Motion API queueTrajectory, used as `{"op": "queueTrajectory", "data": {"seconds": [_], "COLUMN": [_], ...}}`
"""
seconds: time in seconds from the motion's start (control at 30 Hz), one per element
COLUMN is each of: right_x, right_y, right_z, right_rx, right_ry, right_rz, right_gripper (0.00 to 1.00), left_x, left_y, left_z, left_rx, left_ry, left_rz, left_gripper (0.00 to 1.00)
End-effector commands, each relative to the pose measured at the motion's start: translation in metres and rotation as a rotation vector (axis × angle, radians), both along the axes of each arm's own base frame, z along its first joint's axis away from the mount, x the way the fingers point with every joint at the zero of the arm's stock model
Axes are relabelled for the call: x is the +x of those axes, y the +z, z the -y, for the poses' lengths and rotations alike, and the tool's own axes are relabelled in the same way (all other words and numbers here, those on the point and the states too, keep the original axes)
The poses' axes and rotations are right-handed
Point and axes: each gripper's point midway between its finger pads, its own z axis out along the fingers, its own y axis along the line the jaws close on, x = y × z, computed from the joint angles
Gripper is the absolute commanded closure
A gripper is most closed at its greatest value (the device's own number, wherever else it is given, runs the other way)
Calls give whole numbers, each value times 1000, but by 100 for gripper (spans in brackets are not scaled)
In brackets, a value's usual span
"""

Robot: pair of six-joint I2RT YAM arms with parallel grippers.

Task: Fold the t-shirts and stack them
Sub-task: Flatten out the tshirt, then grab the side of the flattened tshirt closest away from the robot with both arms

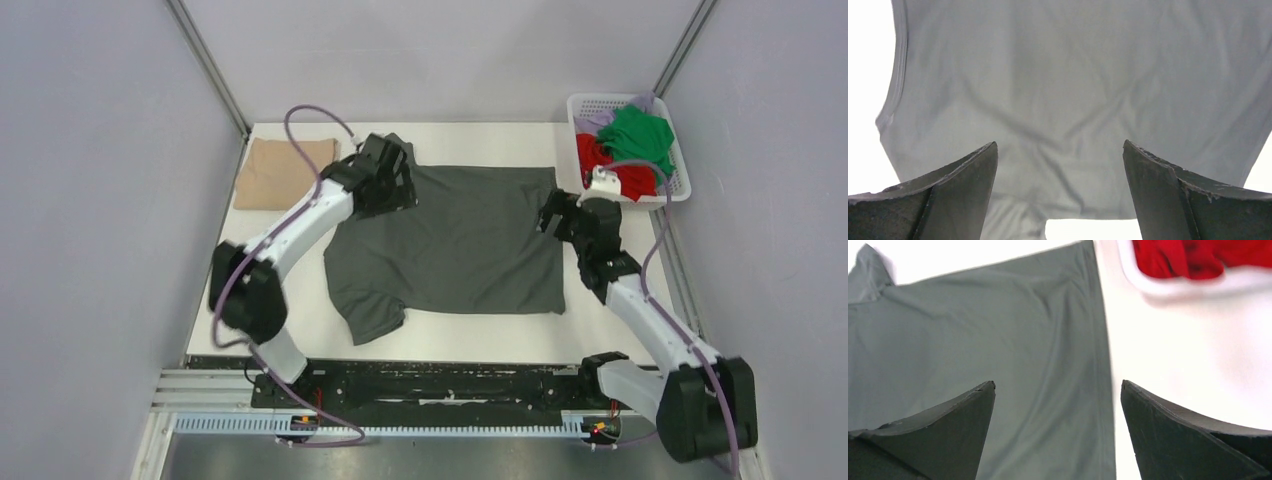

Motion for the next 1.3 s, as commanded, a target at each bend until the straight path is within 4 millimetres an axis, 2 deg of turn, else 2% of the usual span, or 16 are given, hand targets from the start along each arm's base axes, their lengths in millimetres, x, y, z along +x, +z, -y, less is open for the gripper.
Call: {"op": "queueTrajectory", "data": {"seconds": [0.0, 0.13, 0.23, 0.3, 0.43, 0.53, 0.67, 0.77, 1.07, 1.27], "right_x": [-44, -68, -78, -82, -89, -90, -94, -96, -102, -105], "right_y": [-27, -38, -36, -35, -43, -51, -66, -74, -86, -89], "right_z": [15, 19, 19, 21, 28, 30, 30, 32, 41, 44], "right_rx": [22, 58, 75, 75, 67, 60, 40, 28, 3, -7], "right_ry": [-67, -87, -80, -77, -112, -122, -122, -128, -173, -191], "right_rz": [-8, 8, 48, 73, 81, 57, -18, -53, -91, -108], "right_gripper": [2, 2, 2, 2, 2, 2, 2, 2, 2, 2], "left_x": [-77, -148, -196, -223, -260, -269, -270, -271, -281, -285], "left_y": [-7, -35, -55, -67, -88, -95, -101, -109, -122, -129], "left_z": [-26, -50, -74, -86, -98, -95, -92, -82, -74, -65], "left_rx": [-27, -11, 17, 13, -19, -51, -68, -111, -146, -187], "left_ry": [81, 94, 127, 150, 189, 192, 188, 165, 150, 116], "left_rz": [23, -48, -113, -156, -238, -268, -278, -293, -347, -380], "left_gripper": [0, 0, 0, 0, 3, 9, 27, 46, 57, 71]}}
